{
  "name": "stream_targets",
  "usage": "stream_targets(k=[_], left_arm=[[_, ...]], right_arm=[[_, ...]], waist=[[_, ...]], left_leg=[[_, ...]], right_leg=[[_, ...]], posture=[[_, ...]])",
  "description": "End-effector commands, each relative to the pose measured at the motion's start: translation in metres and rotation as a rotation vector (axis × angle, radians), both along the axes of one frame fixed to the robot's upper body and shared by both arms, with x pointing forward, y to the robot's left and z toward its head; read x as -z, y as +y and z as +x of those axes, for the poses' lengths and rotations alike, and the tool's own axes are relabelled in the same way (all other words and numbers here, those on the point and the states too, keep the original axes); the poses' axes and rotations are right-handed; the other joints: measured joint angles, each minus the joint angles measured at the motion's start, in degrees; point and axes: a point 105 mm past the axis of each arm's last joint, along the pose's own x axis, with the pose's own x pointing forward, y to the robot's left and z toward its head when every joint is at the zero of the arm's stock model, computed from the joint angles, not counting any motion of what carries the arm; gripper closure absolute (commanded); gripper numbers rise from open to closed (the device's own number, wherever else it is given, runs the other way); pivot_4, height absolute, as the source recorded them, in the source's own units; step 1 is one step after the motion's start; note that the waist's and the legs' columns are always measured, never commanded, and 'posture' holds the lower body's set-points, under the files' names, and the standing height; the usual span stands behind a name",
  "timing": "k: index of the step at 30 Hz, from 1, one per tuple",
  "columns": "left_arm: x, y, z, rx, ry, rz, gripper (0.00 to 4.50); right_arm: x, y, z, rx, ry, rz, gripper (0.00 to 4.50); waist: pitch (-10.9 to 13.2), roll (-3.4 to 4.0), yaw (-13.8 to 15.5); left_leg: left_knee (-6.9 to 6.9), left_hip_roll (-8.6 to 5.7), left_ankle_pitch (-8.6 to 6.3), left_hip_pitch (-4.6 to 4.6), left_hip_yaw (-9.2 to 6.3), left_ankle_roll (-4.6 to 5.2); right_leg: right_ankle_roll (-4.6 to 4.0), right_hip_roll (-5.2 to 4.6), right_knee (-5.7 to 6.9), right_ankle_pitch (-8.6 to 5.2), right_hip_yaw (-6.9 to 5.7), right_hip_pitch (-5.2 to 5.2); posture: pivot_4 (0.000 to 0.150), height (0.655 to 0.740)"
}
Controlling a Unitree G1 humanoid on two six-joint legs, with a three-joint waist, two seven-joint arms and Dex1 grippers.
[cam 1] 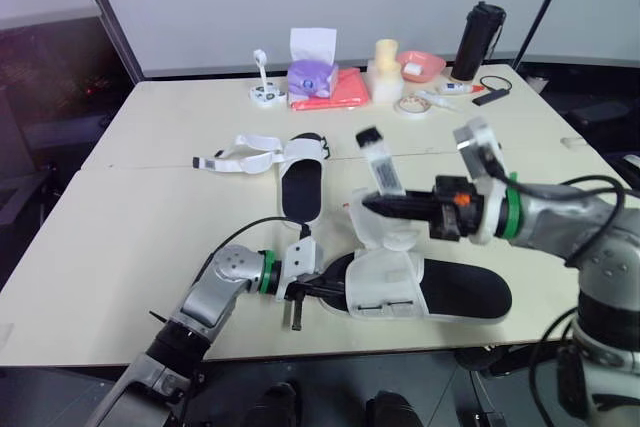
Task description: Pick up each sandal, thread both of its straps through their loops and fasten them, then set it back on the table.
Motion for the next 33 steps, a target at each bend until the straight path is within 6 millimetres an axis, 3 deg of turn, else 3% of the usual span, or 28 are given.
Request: stream_targets(k=[1, 5, 10, 13, 20, 24, 28, 33], left_arm=[[0.008, 0.004, 0.0, -0.007, 0.023, 0.033, 4.5], [0.009, 0.004, 0.002, -0.015, 0.033, 0.03, 4.5], [0.008, 0.003, 0.003, -0.024, 0.047, 0.022, 4.5], [0.008, 0.003, 0.004, -0.027, 0.05, 0.021, 4.5], [0.007, 0.002, 0.007, -0.032, 0.05, 0.019, 4.5], [0.008, 0.002, 0.007, -0.028, 0.05, 0.02, 4.5], [0.01, 0.001, 0.004, -0.019, 0.054, 0.021, 4.5], [0.012, -0.001, -0.001, -0.009, 0.057, 0.019, 4.5]], right_arm=[[0.002, 0.004, -0.024, -0.087, -0.065, -0.047, 4.45], [0.034, 0.002, -0.038, -0.113, -0.096, -0.199, 4.45], [0.051, 0.002, -0.047, -0.148, -0.151, -0.28, 4.45], [0.06, -0.001, -0.053, -0.186, -0.145, -0.329, 3.54], [0.073, -0.02, -0.062, -0.252, -0.182, -0.494, 0.03], [0.072, -0.034, -0.074, -0.281, -0.164, -0.537, 0.03], [0.071, -0.046, -0.078, -0.202, -0.061, -0.487, 0.03], [0.087, -0.055, -0.086, -0.103, 0.134, -0.448, 0.03]], waist=[[0.01, -0.01, 0.04], [-0.01, -0.05, 0.1], [-0.01, -0.06, 0.14], [-0.01, -0.08, 0.26], [-0.01, -0.11, 0.36], [0.0, -0.13, 0.62], [0.0, -0.15, 1.1], [-0.02, -0.18, 1.45]], left_leg=[[-0.01, 0.01, -0.01, 0.0, 0.0, 0.01], [-0.01, 0.01, -0.02, 0.0, 0.02, 0.03], [0.05, 0.02, -0.02, 0.01, 0.04, 0.02], [0.05, 0.05, -0.02, 0.01, 0.04, 0.02], [0.06, 0.06, -0.02, 0.01, 0.03, 0.02], [0.08, 0.08, -0.02, 0.0, 0.04, 0.02], [0.1, 0.12, -0.02, 0.01, 0.07, 0.02], [0.1, 0.16, -0.03, 0.01, 0.07, 0.03]], right_leg=[[0.0, 0.0, -0.01, 0.0, 0.0, 0.0], [0.0, 0.0, -0.04, 0.0, -0.02, 0.02], [0.0, -0.01, -0.07, 0.0, -0.03, 0.06], [0.01, -0.01, -0.09, -0.01, -0.03, 0.08], [0.01, -0.01, -0.11, -0.01, -0.04, 0.1], [0.01, -0.01, -0.13, -0.01, -0.04, 0.13], [0.0, -0.01, -0.14, -0.01, -0.04, 0.13], [-0.01, -0.02, -0.15, -0.01, -0.04, 0.13]], posture=[[0.15, 0.74], [0.15, 0.74], [0.15, 0.74], [0.15, 0.74], [0.15, 0.74], [0.15, 0.74], [0.15, 0.74], [0.15, 0.74]])
